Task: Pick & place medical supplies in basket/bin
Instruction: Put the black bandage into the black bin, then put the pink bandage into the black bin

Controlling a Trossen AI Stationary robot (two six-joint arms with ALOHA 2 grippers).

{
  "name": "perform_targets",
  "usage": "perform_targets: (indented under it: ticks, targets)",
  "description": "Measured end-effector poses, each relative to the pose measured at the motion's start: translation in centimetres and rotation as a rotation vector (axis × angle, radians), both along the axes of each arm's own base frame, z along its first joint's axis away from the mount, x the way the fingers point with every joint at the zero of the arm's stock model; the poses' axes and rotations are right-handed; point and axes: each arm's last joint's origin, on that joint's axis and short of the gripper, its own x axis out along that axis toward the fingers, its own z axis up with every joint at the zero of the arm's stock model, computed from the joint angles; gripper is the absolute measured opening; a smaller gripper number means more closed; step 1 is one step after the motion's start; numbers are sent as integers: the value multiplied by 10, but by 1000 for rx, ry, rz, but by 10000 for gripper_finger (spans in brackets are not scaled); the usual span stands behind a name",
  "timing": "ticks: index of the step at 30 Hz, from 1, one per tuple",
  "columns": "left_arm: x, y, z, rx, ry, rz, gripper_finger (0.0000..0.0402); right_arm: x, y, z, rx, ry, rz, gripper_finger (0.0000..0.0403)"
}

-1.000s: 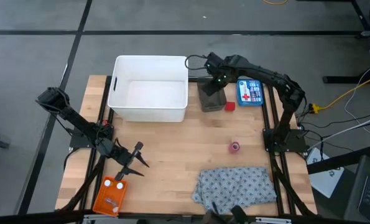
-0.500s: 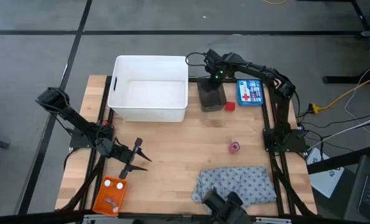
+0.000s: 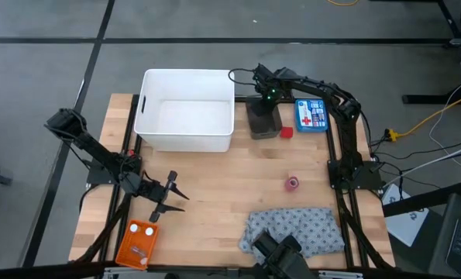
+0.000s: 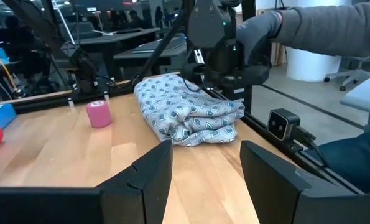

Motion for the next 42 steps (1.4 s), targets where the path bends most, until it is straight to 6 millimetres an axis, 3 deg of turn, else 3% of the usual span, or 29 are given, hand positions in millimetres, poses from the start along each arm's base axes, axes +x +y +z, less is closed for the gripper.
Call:
perform_targets:
  ticks: [21,25,34,42]
  targets:
    - [0,0,0,-7,5,2,187,-2,-5,0,-10,-17,-31,38]
    - [0,0,0,-9,6,2,187,-1,-6,1,-22,-29,-29,72]
    - [0,0,-1,-8,8,2,187,0,-6,1,-29,-40,-40,191]
    - [0,0,-1,-4,6,3,187,-2,-6,5,-14,-28,-62,219]
